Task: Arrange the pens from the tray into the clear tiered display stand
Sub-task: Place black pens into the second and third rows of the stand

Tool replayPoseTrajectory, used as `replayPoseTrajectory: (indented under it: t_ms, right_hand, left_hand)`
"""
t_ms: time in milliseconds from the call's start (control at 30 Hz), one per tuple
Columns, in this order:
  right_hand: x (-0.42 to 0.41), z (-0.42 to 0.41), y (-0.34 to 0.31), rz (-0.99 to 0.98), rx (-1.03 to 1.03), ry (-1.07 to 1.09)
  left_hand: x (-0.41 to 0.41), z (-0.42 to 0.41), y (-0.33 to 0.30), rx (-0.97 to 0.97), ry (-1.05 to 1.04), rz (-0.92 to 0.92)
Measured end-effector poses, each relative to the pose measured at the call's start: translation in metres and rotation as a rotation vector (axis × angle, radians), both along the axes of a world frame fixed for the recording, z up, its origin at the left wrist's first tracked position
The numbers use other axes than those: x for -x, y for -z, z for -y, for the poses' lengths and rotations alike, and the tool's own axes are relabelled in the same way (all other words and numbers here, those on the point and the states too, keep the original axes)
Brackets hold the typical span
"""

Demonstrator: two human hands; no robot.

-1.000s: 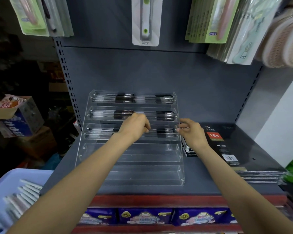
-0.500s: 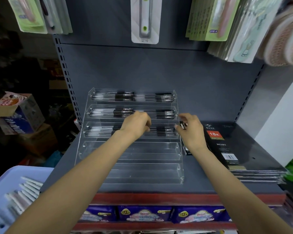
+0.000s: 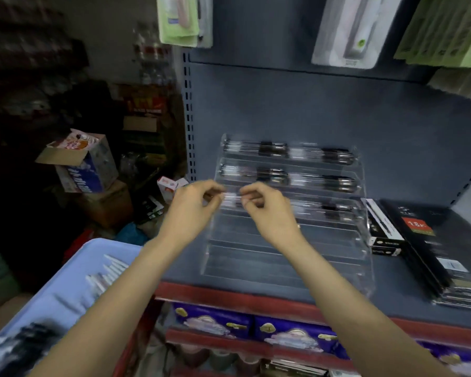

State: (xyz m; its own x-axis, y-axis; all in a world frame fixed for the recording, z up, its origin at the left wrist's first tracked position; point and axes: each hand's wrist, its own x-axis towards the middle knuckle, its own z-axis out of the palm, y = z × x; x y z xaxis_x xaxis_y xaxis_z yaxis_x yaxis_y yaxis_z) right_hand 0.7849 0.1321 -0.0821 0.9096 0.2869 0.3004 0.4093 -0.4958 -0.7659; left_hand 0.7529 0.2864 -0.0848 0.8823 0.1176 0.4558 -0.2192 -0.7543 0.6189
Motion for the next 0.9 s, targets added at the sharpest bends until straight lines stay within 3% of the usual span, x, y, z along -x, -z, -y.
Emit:
replayPoseTrajectory:
  t_ms: [167,300,500,667,767,900]
  right_hand:
    - [0.036,-0.117,0.029,-0.085,0.017,-0.165]
    - [0.061,-0.206,0.075,-0.210,0.124,-0.240]
    - [0.095,-0.295,0.160,-0.388,0.303,-0.325]
    - [0.122,-0.324,0.211,-0.514,0.510,-0.443]
    - [0.131,-0.330,0.229,-0.500,0.556,-0.433]
    - [0.131,-0.338,0.231,-0.464,0.602,-0.419]
  left_hand:
    - [0.047,-0.109,0.038,0.025,-0.155,-0.114]
    - [0.083,-0.203,0.086,0.030,-0.269,-0.309]
    - [0.135,-0.314,0.166,0.000,-0.273,-0.559]
    - [0.166,-0.348,0.213,-0.113,-0.133,-0.781]
    - [0.174,-0.352,0.219,-0.129,-0.044,-0.792]
    - [0.175,-0.355,0.224,-0.117,-0.095,-0.781]
